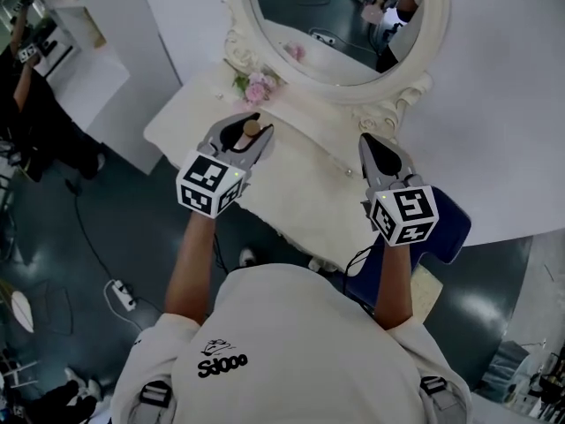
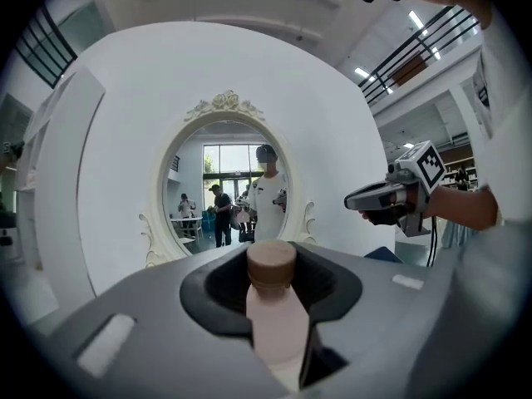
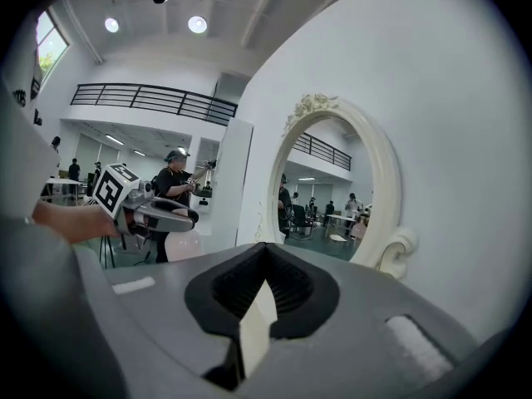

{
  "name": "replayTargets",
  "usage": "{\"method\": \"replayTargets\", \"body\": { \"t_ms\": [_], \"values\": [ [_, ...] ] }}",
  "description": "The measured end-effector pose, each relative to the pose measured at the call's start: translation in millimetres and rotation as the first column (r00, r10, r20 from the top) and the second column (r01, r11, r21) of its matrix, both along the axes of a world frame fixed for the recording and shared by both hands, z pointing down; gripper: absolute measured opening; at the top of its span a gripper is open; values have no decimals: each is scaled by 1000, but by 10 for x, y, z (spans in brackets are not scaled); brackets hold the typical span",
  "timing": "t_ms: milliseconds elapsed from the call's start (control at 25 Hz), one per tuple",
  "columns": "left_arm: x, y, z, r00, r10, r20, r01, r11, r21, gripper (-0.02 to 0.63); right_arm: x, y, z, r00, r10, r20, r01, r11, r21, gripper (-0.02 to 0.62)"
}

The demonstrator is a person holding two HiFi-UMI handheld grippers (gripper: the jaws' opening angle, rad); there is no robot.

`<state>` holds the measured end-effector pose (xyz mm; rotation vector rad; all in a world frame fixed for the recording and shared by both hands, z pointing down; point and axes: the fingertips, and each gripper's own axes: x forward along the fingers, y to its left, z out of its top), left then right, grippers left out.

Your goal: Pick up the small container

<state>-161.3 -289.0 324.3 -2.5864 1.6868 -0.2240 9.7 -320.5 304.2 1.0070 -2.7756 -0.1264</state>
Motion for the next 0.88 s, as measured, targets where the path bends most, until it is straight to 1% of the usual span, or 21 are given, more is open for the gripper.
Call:
{"method": "replayTargets", "body": {
  "t_ms": [120,280,400,880],
  "values": [
    [10,104,-143,1000,4,18,-4,1000,28,143,-89,70,-120,1000,-29,-3,29,999,33,2],
    [-21,177,-243,1000,-8,6,7,998,55,144,-198,159,-121,997,-59,-51,62,996,60,2],
    [-24,207,-255,1000,-9,22,8,998,57,144,-233,192,-86,995,-65,-72,69,996,57,2],
    [53,333,-292,999,27,27,-28,999,47,144,-240,295,33,995,-72,-63,73,997,20,2]
  ]
}}
